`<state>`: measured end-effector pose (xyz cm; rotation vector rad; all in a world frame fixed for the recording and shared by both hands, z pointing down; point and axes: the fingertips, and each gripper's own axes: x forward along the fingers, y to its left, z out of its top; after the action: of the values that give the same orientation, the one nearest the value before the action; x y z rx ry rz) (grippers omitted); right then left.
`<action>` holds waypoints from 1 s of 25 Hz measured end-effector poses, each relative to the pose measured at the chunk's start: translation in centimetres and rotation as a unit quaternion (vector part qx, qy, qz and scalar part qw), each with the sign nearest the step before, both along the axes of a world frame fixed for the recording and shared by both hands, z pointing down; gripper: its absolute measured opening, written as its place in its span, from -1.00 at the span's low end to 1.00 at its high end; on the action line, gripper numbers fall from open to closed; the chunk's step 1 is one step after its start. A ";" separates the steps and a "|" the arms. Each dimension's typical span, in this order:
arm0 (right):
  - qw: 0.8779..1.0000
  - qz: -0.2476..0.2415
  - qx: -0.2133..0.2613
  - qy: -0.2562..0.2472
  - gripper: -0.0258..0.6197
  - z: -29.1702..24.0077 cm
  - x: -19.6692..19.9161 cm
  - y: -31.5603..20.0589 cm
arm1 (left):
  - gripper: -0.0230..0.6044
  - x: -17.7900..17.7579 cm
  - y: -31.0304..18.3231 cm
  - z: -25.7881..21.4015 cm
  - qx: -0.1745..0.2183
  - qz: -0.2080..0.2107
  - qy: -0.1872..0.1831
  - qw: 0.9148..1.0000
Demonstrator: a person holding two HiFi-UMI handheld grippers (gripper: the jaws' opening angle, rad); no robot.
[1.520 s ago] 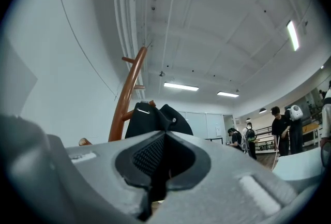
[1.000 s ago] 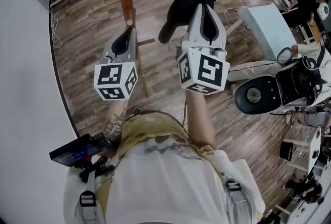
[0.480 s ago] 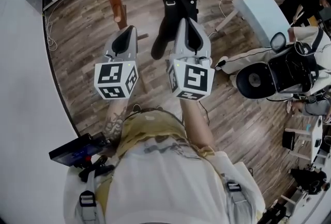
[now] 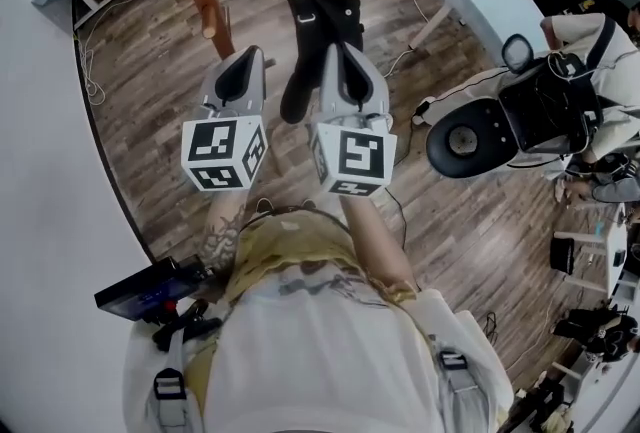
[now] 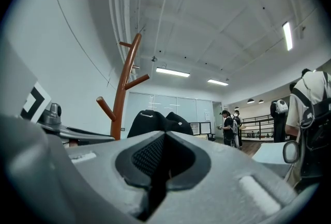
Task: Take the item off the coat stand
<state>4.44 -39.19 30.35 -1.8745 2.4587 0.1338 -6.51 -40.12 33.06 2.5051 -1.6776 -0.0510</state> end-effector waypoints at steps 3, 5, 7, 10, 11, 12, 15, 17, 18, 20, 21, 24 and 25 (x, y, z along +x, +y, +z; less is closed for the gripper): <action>1.000 -0.001 -0.004 0.000 -0.92 -0.2 0.6 0.6 | -0.94 0.9 0.5 -0.7 0.001 0.002 -0.001 1.000; 1.000 -0.005 -0.002 0.001 -0.92 -0.4 0.6 0.9 | -0.94 1.2 0.7 -1.0 0.003 0.004 -0.002 1.000; 1.000 -0.008 -0.002 0.002 -0.92 -0.5 0.4 1.1 | -0.94 1.4 0.8 -1.1 0.003 0.006 -0.001 1.000; 1.000 -0.010 -0.003 0.003 -0.92 -0.4 0.3 1.0 | -0.94 1.4 0.6 -1.0 0.003 0.007 0.000 1.000; 1.000 -0.011 -0.004 0.003 -0.92 -0.3 0.2 0.9 | -0.94 1.4 0.5 -0.9 0.004 0.007 0.000 1.000; 1.000 -0.012 -0.004 0.003 -0.92 -0.3 0.1 0.8 | -0.94 1.3 0.5 -0.9 0.004 0.007 0.000 1.000; 1.000 -0.019 -0.007 0.003 -0.92 -0.2 -0.2 0.8 | -0.94 1.2 0.5 -1.0 0.006 0.008 0.002 1.000; 1.000 -0.020 -0.008 0.002 -0.92 -0.3 -0.2 0.8 | -0.94 1.2 0.6 -1.1 0.006 0.008 0.001 1.000; 1.000 -0.019 -0.008 0.002 -0.92 -0.4 -0.1 0.8 | -0.94 1.2 0.5 -1.1 0.007 0.007 0.001 1.000; 1.000 -0.018 -0.006 0.002 -0.92 -0.6 0.1 0.8 | -0.94 1.3 0.5 -1.2 0.007 0.007 0.000 1.000; 1.000 -0.017 -0.006 0.002 -0.92 -0.6 0.1 0.8 | -0.94 1.3 0.5 -1.2 0.007 0.006 0.000 1.000; 1.000 -0.017 -0.007 0.003 -0.92 -0.5 0.0 0.8 | -0.94 1.3 0.5 -1.1 0.006 0.006 0.000 1.000; 1.000 -0.017 -0.008 0.003 -0.92 -0.4 -0.1 0.7 | -0.94 1.2 0.5 -1.0 0.006 0.007 0.000 1.000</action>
<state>4.38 -38.46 29.90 -1.8386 2.5014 0.1186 -5.28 -39.66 32.05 2.5256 -1.6649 -0.0610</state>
